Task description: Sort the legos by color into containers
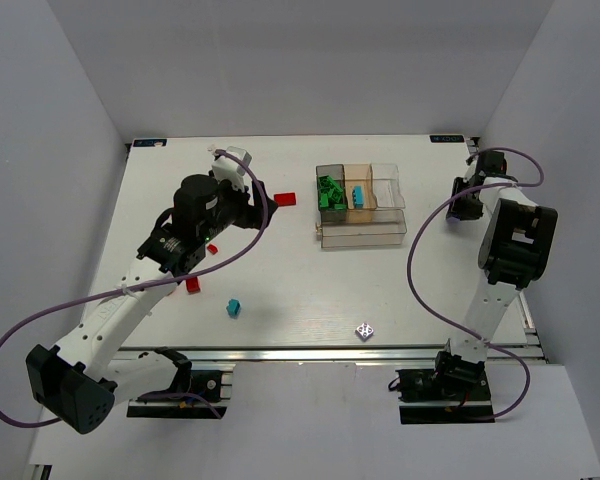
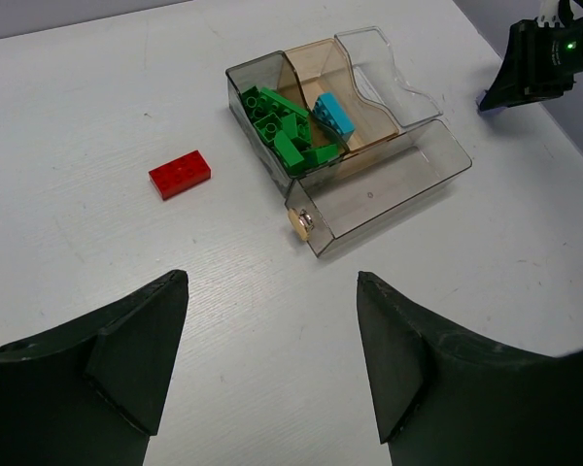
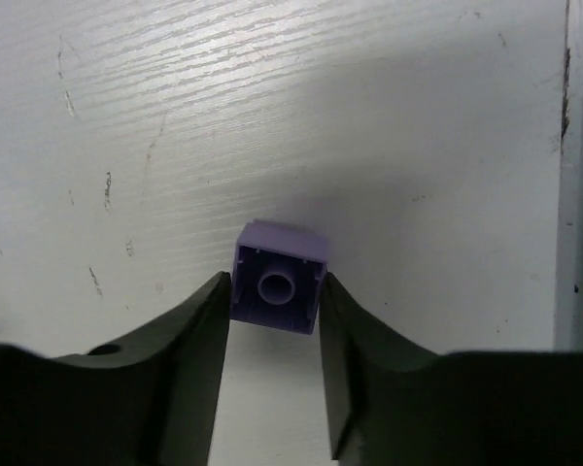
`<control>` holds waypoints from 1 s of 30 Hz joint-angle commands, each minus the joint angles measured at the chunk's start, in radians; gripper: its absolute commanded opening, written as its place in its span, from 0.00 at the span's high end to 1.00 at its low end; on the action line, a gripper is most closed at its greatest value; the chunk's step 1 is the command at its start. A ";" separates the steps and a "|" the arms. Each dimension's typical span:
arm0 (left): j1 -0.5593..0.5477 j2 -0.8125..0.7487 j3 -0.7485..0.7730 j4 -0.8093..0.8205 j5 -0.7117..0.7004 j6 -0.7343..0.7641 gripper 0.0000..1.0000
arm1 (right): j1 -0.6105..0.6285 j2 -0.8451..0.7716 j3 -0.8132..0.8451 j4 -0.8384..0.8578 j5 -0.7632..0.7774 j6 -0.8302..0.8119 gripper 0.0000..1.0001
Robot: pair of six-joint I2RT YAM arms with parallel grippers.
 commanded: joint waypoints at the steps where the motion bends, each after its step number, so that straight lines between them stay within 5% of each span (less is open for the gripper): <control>1: 0.001 -0.021 -0.006 0.021 0.014 0.011 0.20 | -0.003 -0.002 0.008 0.024 0.008 0.026 0.63; 2: 0.001 -0.018 -0.006 0.021 0.023 0.013 0.20 | -0.003 -0.016 -0.002 0.030 -0.001 0.021 0.77; 6: 0.001 -0.021 -0.019 0.054 0.106 0.020 0.19 | 0.016 -0.105 -0.087 0.087 -0.006 -0.042 1.00; 15: 0.001 0.025 -0.038 0.088 0.236 0.034 0.16 | 0.224 -0.479 -0.291 0.259 -0.245 -0.227 1.00; 21: 0.001 0.041 -0.067 0.119 0.272 0.053 0.15 | 0.379 -0.348 -0.121 0.182 -0.351 -0.215 1.00; 30: 0.001 0.091 -0.061 0.097 0.262 0.077 0.14 | 0.433 -0.143 0.132 0.134 -0.077 -0.100 1.00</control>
